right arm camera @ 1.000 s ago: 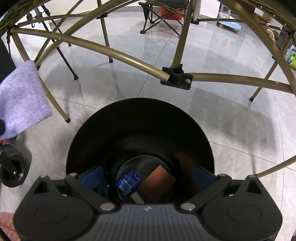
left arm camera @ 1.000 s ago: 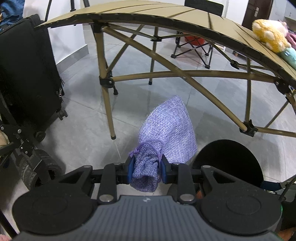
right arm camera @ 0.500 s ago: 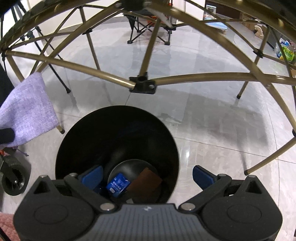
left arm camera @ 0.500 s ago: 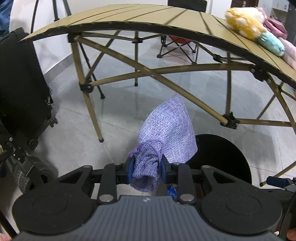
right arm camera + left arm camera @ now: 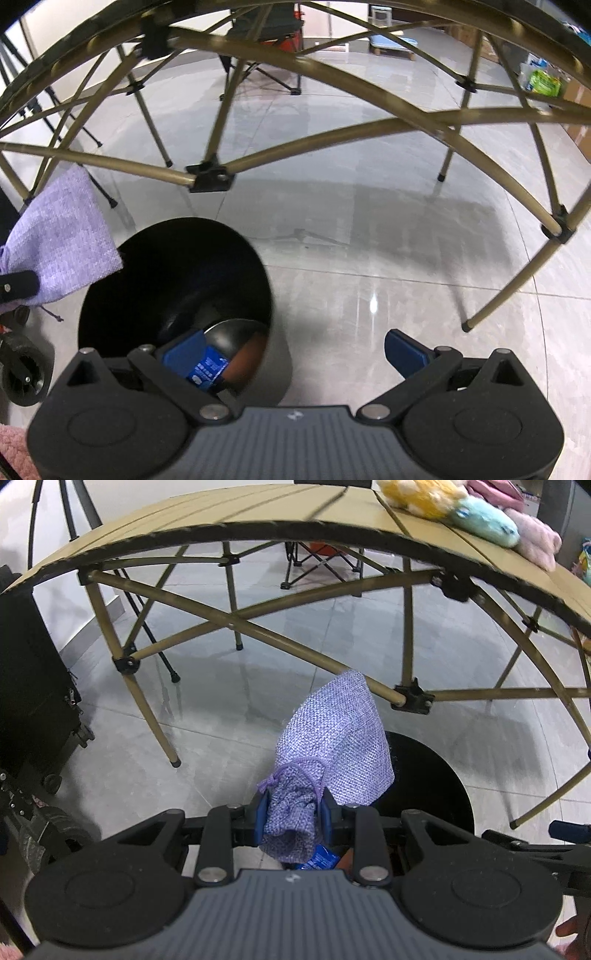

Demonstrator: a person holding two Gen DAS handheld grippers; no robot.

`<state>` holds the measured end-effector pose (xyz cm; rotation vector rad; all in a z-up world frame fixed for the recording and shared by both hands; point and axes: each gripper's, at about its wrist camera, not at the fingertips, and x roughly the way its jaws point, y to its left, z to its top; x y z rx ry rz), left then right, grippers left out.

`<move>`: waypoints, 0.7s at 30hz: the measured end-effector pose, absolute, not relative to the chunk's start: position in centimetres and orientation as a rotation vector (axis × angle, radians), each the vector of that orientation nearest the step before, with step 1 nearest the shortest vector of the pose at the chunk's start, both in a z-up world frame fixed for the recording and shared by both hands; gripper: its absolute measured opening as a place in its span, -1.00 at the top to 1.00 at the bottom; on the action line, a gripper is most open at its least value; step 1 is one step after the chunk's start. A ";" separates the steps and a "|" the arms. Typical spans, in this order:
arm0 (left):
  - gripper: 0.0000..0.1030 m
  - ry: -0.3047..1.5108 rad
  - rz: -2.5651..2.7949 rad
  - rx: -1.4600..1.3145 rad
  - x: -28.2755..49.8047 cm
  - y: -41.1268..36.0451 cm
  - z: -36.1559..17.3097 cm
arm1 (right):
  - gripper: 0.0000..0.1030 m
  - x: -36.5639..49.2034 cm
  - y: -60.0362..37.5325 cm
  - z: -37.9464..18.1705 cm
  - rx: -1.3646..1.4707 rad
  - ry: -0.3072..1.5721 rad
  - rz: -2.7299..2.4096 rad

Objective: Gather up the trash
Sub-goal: 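Move the left tool over the bin and open it to drop the bag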

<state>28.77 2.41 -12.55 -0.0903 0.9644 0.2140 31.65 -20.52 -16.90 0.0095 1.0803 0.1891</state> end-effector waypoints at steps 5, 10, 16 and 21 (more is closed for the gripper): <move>0.45 0.991 0.194 -0.075 29.3 0.8 -13.2 | -1.00 31.3 -23.0 -17.2 0.031 1.082 0.159; 0.45 1.021 0.176 -0.056 29.9 -0.9 -14.0 | -1.00 30.9 -25.4 -17.5 0.059 1.089 0.128; 0.45 1.095 0.180 -0.049 30.8 -2.2 -15.8 | -1.00 30.6 -27.9 -17.8 0.097 1.088 0.101; 0.45 1.152 0.190 -0.053 31.4 -2.5 -17.2 | -1.00 30.6 -29.7 -18.5 0.125 1.102 0.075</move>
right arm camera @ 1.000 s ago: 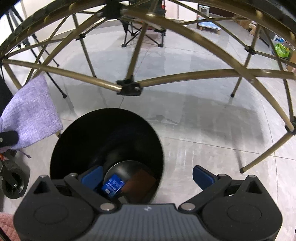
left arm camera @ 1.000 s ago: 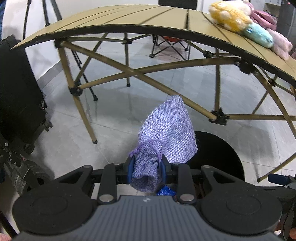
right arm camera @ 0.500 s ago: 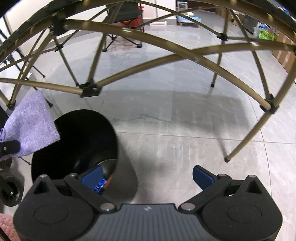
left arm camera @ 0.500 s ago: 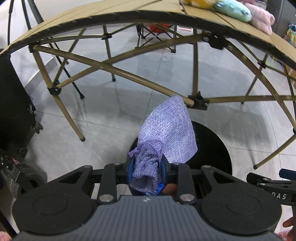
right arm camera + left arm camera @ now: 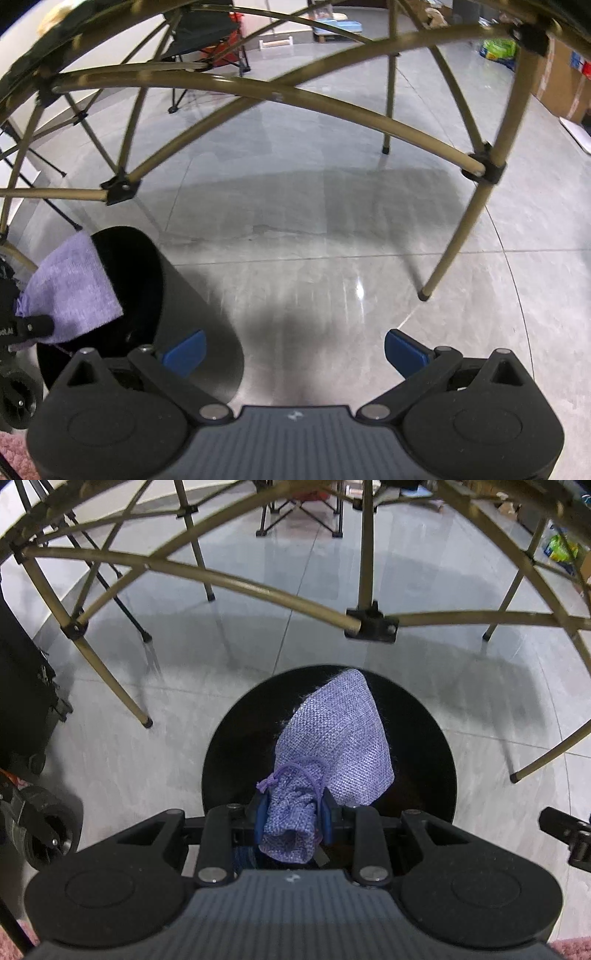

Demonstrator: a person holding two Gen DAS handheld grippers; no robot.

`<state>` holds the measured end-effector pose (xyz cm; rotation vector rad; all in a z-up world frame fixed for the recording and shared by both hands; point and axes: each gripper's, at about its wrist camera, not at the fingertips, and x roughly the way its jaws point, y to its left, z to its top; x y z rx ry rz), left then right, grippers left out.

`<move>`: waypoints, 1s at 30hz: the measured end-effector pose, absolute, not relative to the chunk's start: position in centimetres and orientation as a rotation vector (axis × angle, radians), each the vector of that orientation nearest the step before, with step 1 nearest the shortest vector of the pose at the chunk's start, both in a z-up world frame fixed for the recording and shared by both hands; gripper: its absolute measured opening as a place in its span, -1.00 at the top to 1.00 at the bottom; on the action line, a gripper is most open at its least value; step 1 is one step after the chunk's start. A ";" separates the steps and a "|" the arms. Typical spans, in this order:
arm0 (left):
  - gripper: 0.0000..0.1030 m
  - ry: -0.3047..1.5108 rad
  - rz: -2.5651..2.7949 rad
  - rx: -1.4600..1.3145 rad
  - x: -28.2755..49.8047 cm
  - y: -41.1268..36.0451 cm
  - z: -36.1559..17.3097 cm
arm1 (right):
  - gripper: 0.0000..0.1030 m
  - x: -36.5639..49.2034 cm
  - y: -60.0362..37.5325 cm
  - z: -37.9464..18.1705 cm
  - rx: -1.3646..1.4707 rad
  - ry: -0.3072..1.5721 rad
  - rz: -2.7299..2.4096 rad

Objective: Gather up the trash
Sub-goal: 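Move the left tool over the bin and open it to drop the bag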

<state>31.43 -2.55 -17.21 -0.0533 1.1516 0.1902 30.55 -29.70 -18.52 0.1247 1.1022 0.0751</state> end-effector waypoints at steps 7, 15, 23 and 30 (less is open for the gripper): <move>0.45 1.227 0.200 -0.066 32.4 -2.8 -19.1 | -1.00 30.3 -31.3 -19.3 0.159 1.125 0.048; 0.45 1.305 0.203 -0.110 32.9 -3.0 -20.8 | -1.00 30.5 -32.2 -19.8 0.172 1.137 0.043; 0.30 1.315 0.202 -0.120 33.0 -3.0 -20.7 | -1.00 30.5 -32.5 -19.8 0.180 1.140 0.042; -1.00 1.302 0.189 -0.187 32.9 -2.4 -20.2 | -1.00 30.4 -32.5 -19.9 0.180 1.141 0.041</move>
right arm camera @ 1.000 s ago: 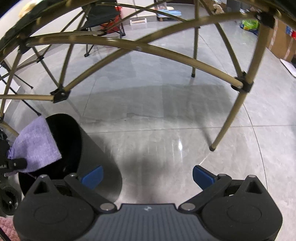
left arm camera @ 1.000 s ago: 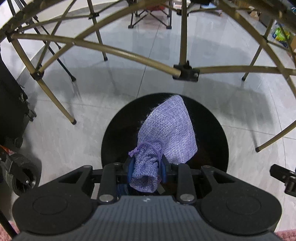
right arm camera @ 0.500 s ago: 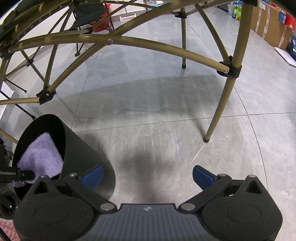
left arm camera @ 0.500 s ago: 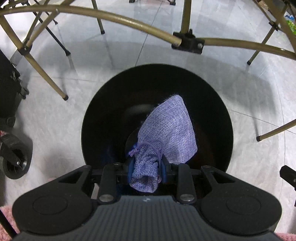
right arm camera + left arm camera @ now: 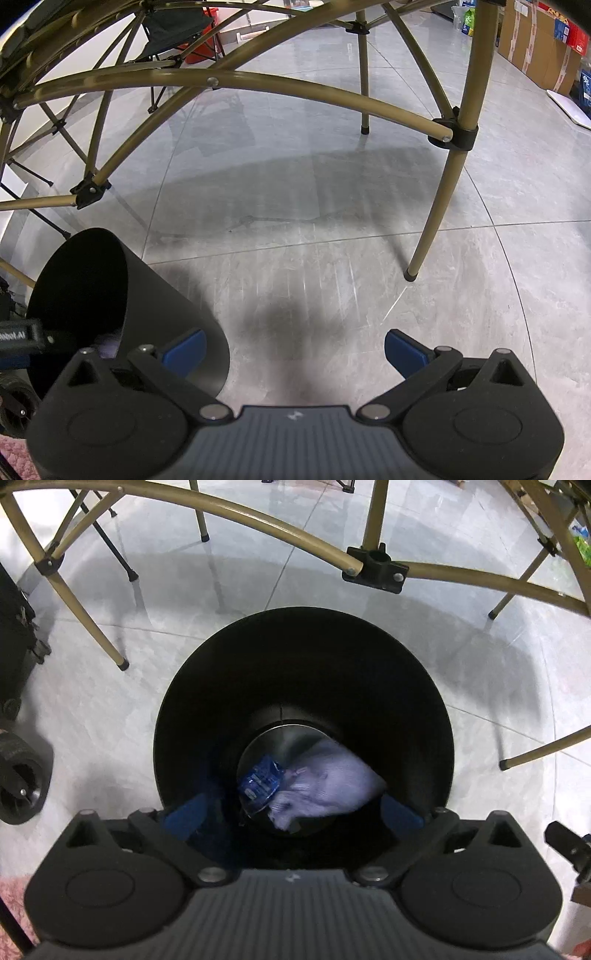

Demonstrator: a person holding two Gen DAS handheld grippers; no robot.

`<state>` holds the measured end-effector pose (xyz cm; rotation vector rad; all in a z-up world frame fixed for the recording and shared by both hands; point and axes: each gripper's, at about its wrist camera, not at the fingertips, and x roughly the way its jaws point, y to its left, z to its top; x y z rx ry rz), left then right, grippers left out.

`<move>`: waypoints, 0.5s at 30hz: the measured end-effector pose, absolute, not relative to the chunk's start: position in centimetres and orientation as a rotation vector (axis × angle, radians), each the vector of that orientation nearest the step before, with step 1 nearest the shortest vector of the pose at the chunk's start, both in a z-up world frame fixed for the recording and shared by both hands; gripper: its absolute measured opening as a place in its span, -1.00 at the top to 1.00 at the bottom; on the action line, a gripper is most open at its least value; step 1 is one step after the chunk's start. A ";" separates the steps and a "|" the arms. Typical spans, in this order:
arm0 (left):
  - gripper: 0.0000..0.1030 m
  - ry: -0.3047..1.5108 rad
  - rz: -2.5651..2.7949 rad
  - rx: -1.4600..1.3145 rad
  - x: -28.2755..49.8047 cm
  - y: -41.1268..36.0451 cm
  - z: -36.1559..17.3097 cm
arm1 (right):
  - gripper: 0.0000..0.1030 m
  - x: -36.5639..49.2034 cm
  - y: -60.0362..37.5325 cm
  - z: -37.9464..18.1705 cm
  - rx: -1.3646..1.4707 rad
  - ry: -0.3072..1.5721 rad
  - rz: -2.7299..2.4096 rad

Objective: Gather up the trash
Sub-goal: 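Move the left tool over the bin and open it to drop the bag, then raise both tools back toward the table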

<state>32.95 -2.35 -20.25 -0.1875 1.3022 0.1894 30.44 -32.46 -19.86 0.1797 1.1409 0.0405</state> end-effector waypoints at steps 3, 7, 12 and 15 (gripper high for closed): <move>-1.00 1.314 0.201 -0.187 33.0 -2.3 -20.4 | -1.00 30.5 -32.4 -19.9 0.178 1.143 0.041; -1.00 1.326 0.205 -0.185 33.1 -2.4 -20.7 | -1.00 30.5 -32.3 -20.0 0.176 1.146 0.042; -1.00 1.325 0.202 -0.182 33.1 -2.4 -20.7 | -1.00 30.5 -32.3 -20.0 0.176 1.147 0.042; -1.00 1.322 0.198 -0.181 32.9 -2.4 -20.4 | -1.00 30.5 -32.3 -19.9 0.176 1.145 0.043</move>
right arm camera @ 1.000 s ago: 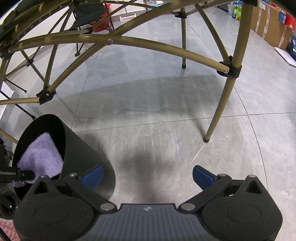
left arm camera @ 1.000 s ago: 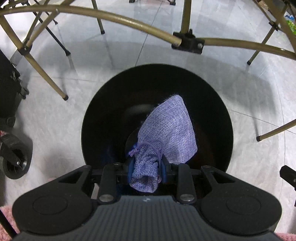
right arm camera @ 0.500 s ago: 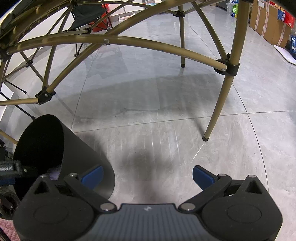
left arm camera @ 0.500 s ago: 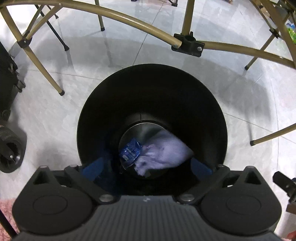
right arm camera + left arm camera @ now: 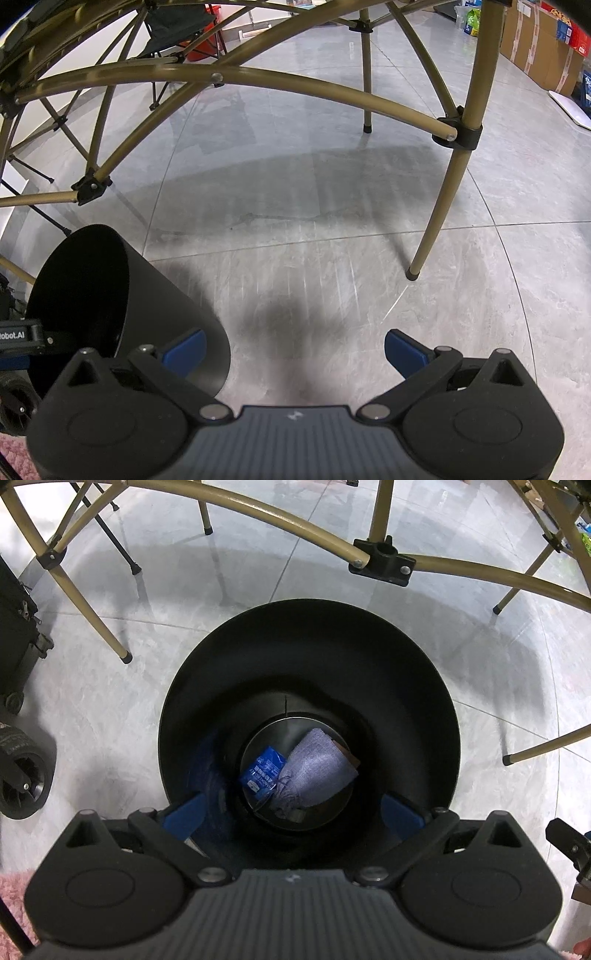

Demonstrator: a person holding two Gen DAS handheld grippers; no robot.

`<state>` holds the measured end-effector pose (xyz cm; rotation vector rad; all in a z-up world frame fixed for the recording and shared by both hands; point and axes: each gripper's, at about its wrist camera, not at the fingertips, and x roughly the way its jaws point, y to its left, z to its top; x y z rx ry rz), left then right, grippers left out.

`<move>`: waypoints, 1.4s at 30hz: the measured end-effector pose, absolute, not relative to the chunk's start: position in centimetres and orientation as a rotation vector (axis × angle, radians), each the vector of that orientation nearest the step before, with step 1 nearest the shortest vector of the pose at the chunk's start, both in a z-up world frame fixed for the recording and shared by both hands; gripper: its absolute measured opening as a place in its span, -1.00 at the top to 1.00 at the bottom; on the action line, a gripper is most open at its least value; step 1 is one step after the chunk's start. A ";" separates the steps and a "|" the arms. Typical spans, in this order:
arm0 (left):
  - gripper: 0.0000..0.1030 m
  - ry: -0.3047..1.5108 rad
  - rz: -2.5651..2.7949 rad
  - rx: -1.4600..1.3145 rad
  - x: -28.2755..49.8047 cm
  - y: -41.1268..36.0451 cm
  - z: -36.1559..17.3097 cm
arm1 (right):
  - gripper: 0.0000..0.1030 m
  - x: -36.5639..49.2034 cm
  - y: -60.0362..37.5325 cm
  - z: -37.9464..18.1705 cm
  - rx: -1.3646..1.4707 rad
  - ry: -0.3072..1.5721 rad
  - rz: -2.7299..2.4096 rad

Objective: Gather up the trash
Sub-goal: 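Raise both tools back toward the table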

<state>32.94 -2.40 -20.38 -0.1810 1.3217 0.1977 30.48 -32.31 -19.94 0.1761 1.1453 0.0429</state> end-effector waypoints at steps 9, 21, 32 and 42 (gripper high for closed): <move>-1.00 1.199 0.136 -0.141 31.5 -3.0 -16.7 | -1.00 30.1 -32.1 -19.1 0.179 1.125 0.048; -1.00 0.952 0.082 -0.092 28.5 -3.0 -10.6 | -1.00 28.2 -31.5 -14.4 0.151 0.968 0.046; -1.00 0.769 0.068 -0.122 26.3 -2.2 -4.3 | -1.00 25.8 -29.9 -6.9 0.149 0.723 0.109; -1.00 0.627 0.087 -0.143 26.4 -0.8 0.8 | -1.00 26.9 -28.1 -0.8 0.147 0.526 0.160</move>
